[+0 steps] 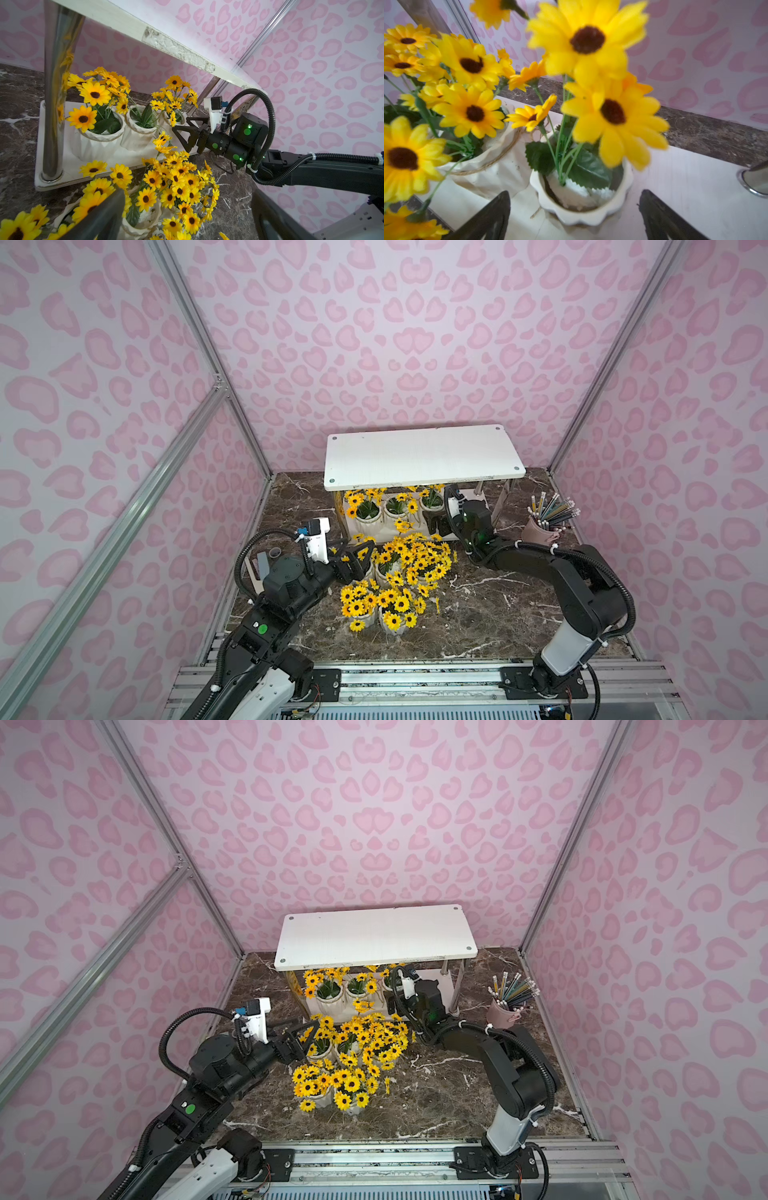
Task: Take the sunflower pots off the shelves
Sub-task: Pick up the sunflower pot from the shelf.
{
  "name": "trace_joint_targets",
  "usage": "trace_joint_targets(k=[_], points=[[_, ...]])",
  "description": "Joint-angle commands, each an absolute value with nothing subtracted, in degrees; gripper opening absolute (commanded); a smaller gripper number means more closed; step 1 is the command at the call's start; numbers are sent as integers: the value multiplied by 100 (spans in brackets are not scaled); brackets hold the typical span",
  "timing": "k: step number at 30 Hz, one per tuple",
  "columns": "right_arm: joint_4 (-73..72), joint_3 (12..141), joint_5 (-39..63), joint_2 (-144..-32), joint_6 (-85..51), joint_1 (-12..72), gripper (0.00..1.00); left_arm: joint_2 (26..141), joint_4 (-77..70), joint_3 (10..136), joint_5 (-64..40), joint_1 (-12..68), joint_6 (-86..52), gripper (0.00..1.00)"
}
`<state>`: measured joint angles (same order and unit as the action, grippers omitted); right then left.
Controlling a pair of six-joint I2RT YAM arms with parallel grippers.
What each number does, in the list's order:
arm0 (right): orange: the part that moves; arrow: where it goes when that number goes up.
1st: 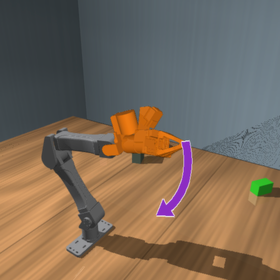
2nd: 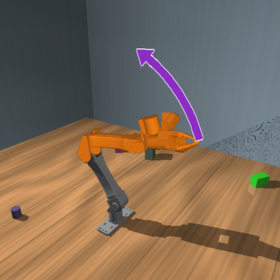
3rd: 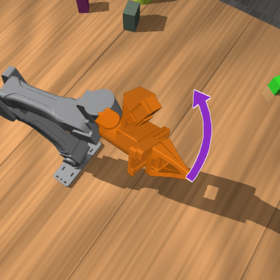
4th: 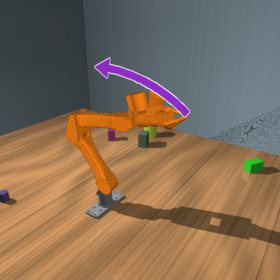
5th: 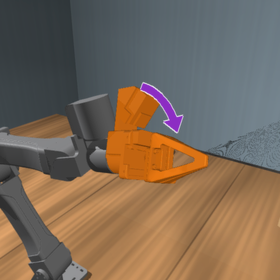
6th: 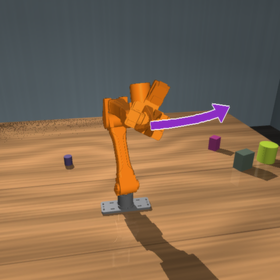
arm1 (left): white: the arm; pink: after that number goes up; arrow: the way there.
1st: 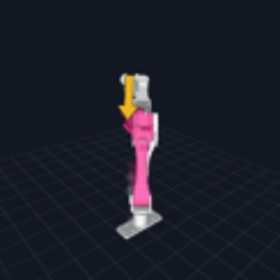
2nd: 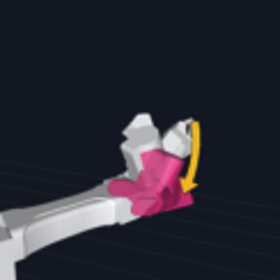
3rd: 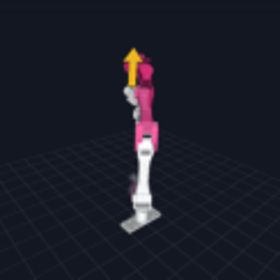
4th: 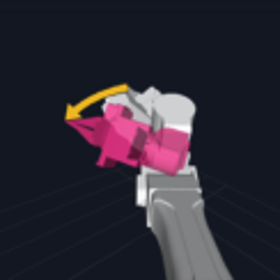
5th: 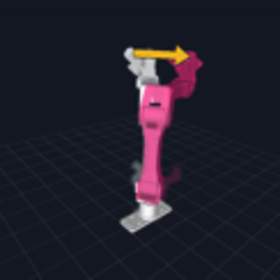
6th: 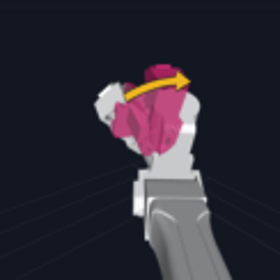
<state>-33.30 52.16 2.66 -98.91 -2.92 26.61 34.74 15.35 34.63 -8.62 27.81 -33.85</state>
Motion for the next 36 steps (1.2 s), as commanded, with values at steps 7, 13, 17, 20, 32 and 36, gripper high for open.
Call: trace_joint_targets(k=[7, 13, 17, 20, 32, 36], points=[[-4267, 5216, -42, -10142, -10, 2671, 99, 3430, 1267, 3494, -945, 2769, -3270, 97], [-4733, 5199, 43, -10358, 61, 2664, 99, 3385, 1282, 3481, -906, 2769, -3234, 97], [-5005, 5168, 93, -10431, 62, 2672, 99, 3350, 1284, 3450, -875, 2769, -3238, 97], [-5135, 5212, 17, -10524, 87, 2666, 99, 3343, 1282, 3450, -861, 2769, -3217, 97], [-5870, 5258, -11, -10901, 96, 2669, 99, 3375, 1276, 3486, -862, 2769, -3182, 97], [-5938, 5339, 31, -11048, 88, 2655, 99, 3352, 1284, 3488, -857, 2769, -3182, 97]])
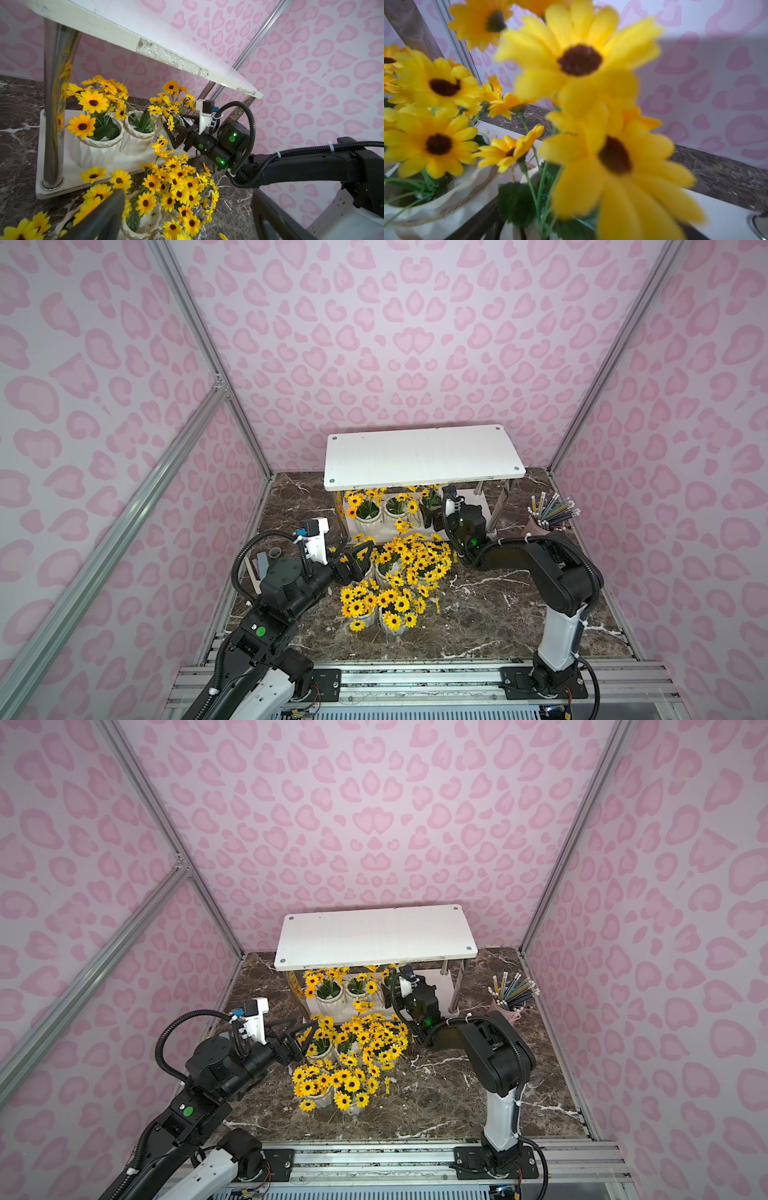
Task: Take the sunflower pots off the shelves
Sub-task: Pick up the sunflower pot from the shelf.
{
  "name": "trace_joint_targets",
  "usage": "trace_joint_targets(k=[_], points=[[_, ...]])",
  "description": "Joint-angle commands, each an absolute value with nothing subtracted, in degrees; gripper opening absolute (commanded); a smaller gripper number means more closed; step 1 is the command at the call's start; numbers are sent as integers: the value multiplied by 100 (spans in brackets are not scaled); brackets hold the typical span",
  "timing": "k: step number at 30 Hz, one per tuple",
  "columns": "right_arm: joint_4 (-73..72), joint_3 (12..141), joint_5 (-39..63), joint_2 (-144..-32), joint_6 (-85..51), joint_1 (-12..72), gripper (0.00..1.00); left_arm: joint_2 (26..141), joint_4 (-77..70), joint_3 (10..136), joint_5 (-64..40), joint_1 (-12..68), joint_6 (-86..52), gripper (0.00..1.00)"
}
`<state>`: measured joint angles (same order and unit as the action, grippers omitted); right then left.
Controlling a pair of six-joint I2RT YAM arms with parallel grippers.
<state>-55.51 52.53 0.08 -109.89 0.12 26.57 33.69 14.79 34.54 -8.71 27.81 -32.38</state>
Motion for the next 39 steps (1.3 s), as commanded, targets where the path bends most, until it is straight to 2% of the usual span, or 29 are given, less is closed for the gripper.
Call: trace_joint_targets(k=[1, 25, 33, 36, 39], points=[[-5957, 5351, 19, -11072, 71, 2655, 99, 3342, 1296, 3489, -846, 2769, -3175, 97], [-5660, 5900, 237, -11616, 36, 2575, 98, 3410, 1275, 3512, -831, 2769, -3102, 97], [-5604, 5880, 237, -11681, 96, 2552, 82, 3385, 1278, 3507, -817, 2769, -3094, 97], [-5603, 5836, 286, -11640, 141, 2550, 73, 3392, 1276, 3507, -820, 2769, -3085, 97], [-5621, 5784, 355, -11598, 151, 2556, 56, 3392, 1269, 3513, -825, 2769, -3081, 97]])
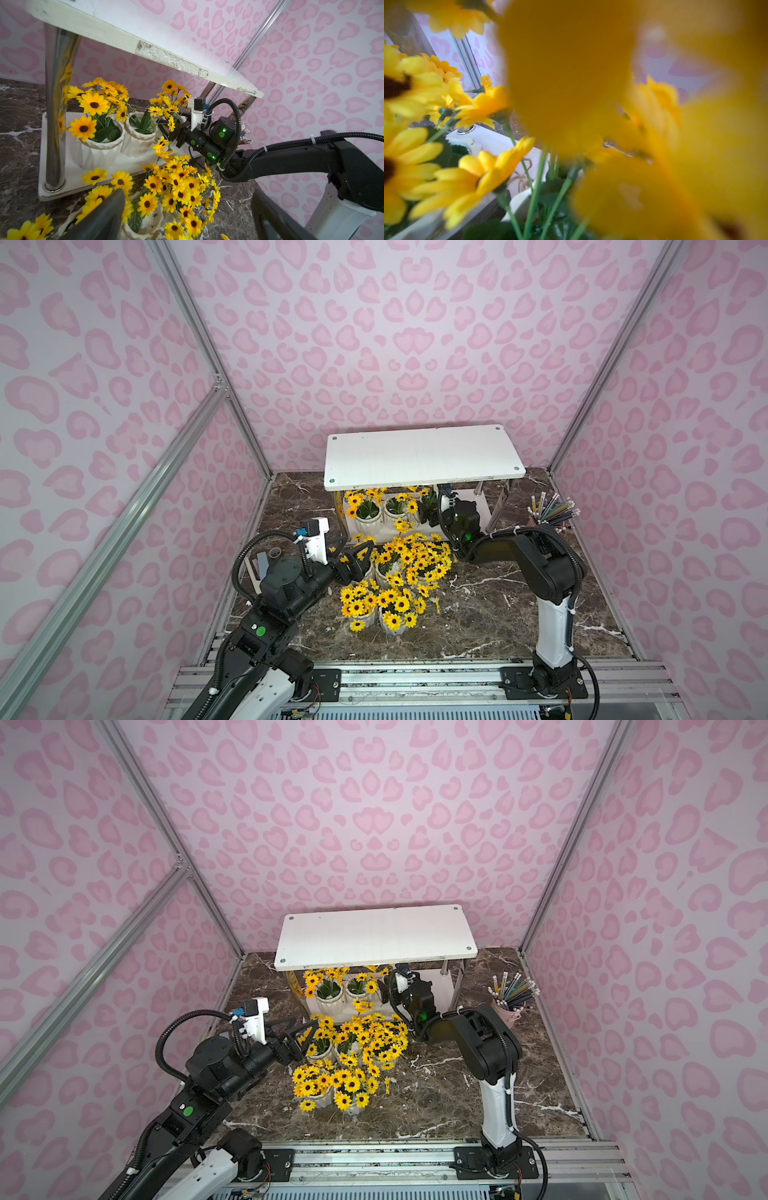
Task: Take the sunflower pots off the shelves
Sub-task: Pick up the sunflower pot from the shelf.
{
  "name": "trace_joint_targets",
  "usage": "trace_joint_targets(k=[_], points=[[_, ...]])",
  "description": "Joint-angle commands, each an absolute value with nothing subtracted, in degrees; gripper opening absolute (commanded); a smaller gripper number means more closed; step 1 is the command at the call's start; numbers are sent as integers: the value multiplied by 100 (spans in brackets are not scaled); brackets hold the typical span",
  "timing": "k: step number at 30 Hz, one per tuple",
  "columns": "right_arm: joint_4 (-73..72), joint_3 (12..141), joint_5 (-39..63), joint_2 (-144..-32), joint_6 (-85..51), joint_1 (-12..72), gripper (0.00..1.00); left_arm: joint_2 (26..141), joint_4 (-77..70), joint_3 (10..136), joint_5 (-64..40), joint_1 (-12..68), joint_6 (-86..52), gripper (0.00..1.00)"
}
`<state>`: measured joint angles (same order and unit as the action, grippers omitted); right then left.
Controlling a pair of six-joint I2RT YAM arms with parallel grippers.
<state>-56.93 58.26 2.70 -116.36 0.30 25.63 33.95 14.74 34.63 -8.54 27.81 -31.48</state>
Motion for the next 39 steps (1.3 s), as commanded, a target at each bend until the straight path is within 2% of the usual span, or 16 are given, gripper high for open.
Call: trace_joint_targets(k=[1, 2, 4, 5, 19, 39], points=[[-5598, 5783, 399, -11571, 150, 2555, 47, 3395, 1260, 3516, -826, 2769, -3094, 97], [-5582, 5776, 432, -11546, 142, 2551, 31, 3393, 1257, 3517, -840, 2769, -3093, 97], [-5571, 5759, 419, -11484, 116, 2552, 5, 3392, 1257, 3523, -848, 2769, -3084, 97], [-5580, 5745, 377, -11450, 85, 2553, 0, 3387, 1253, 3520, -854, 2769, -3085, 97], [-5917, 5082, -443, -10488, -176, 2537, 0, 3445, 1034, 3478, -1146, 2770, -3162, 97], [-5085, 3776, -1328, -8889, -316, 2544, 0, 3612, 400, 3281, -1764, 2777, -3401, 97]])
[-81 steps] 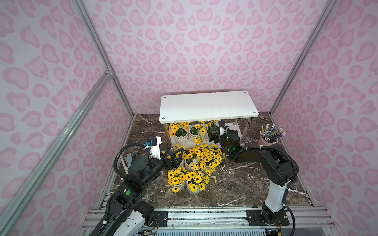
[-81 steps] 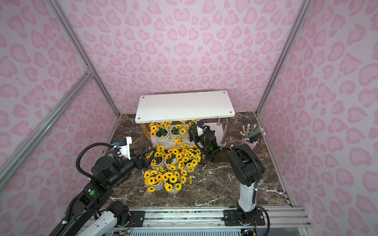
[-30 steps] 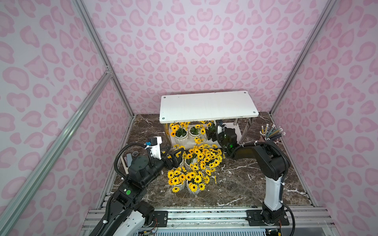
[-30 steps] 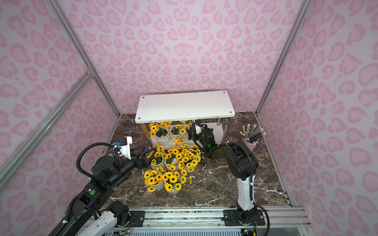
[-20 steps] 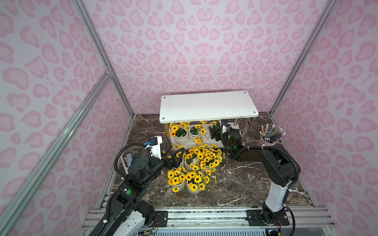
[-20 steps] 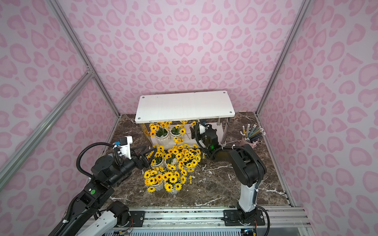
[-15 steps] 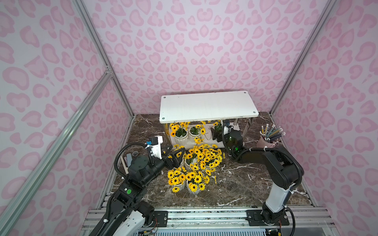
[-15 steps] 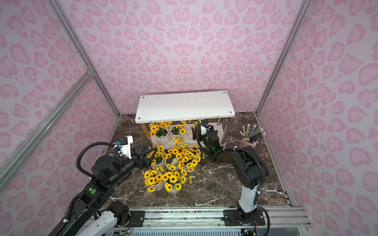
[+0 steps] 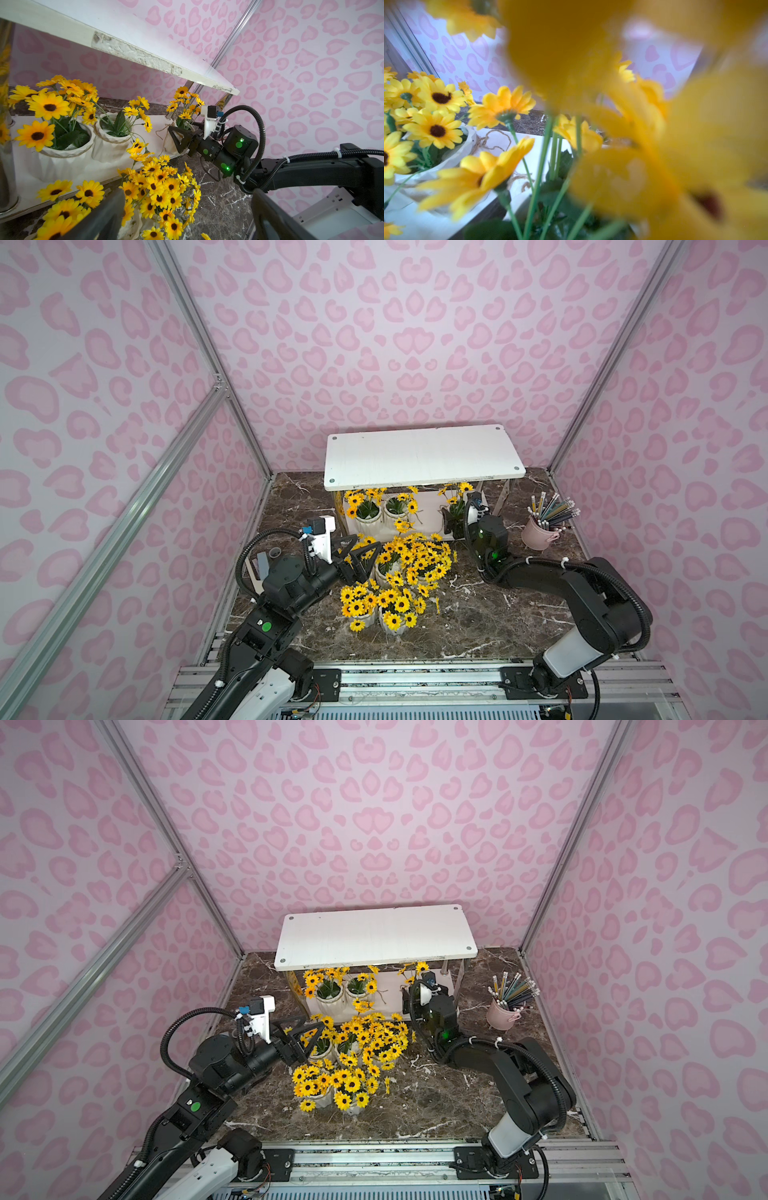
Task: Take the sunflower pots off the shelves
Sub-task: Pick up the sunflower pot from the shelf.
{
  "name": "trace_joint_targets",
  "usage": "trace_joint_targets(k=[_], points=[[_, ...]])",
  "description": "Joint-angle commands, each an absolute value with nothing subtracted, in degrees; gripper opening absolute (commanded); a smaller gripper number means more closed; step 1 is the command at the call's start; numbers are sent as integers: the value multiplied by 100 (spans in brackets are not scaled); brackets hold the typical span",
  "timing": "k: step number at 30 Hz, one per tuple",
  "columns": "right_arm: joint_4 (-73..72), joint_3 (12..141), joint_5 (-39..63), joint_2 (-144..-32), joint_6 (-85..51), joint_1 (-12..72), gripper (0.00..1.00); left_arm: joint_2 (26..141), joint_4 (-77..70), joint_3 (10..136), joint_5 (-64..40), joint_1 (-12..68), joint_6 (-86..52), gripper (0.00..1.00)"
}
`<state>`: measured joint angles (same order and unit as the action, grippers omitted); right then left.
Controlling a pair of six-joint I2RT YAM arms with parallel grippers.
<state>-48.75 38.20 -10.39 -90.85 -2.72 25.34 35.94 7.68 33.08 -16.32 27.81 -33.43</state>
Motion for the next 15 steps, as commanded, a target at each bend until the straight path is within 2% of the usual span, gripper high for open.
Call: trace_joint_targets(k=[1, 15], points=[[-5013, 3708, -1380, -8775, -316, 2543, 0, 3629, 371, 3278, -1783, 2780, -3401, 97], [-4708, 2613, -1875, -7357, -634, 2684, 0, 3700, 149, 3157, -1854, 2834, -3453, 97]])
